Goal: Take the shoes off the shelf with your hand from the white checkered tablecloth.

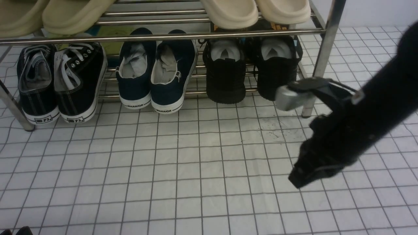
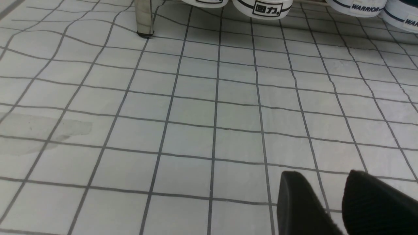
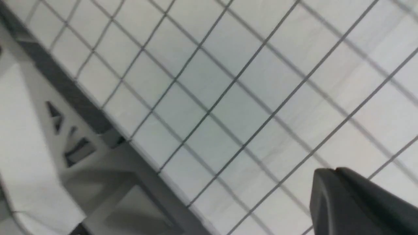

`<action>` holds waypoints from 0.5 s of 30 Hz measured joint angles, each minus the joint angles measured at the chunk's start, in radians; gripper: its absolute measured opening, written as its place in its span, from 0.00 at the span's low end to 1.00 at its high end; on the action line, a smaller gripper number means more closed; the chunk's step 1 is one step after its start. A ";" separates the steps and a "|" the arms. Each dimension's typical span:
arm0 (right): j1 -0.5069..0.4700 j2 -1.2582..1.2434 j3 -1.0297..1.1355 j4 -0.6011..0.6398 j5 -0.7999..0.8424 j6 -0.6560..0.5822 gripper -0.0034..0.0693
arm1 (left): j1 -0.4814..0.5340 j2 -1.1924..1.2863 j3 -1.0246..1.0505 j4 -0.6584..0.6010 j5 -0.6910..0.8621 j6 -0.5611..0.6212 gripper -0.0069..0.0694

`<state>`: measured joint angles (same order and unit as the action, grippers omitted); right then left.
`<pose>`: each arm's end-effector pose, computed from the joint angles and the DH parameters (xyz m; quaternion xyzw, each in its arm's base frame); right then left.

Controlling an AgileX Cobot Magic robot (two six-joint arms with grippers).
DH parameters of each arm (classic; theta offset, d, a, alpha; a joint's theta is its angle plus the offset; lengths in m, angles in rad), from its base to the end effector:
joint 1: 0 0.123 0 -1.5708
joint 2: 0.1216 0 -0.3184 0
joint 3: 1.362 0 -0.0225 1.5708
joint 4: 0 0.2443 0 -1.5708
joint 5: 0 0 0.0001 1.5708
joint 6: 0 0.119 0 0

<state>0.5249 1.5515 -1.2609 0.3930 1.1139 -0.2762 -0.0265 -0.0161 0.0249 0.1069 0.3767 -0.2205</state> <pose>0.2458 0.1896 0.3052 -0.3211 0.9206 0.1986 0.1001 0.0390 0.0036 0.1633 -0.0496 0.8021 -0.0281 0.5944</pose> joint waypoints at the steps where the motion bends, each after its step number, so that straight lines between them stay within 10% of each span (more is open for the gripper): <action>1: 0.031 0.029 -0.049 -0.066 -0.011 0.030 0.06 | 0.000 0.000 0.000 0.000 0.000 0.000 0.41; 7: 0.159 0.160 -0.256 -0.369 -0.116 0.137 0.14 | 0.000 0.000 0.000 0.000 0.000 0.000 0.41; 15: 0.228 0.348 -0.442 -0.668 -0.342 0.285 0.59 | 0.000 0.000 0.000 0.000 0.000 0.000 0.41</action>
<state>0.7530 1.8992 -1.7034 -0.2752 0.7720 0.0087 -0.0265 -0.0161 0.0249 0.1069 0.3767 -0.2205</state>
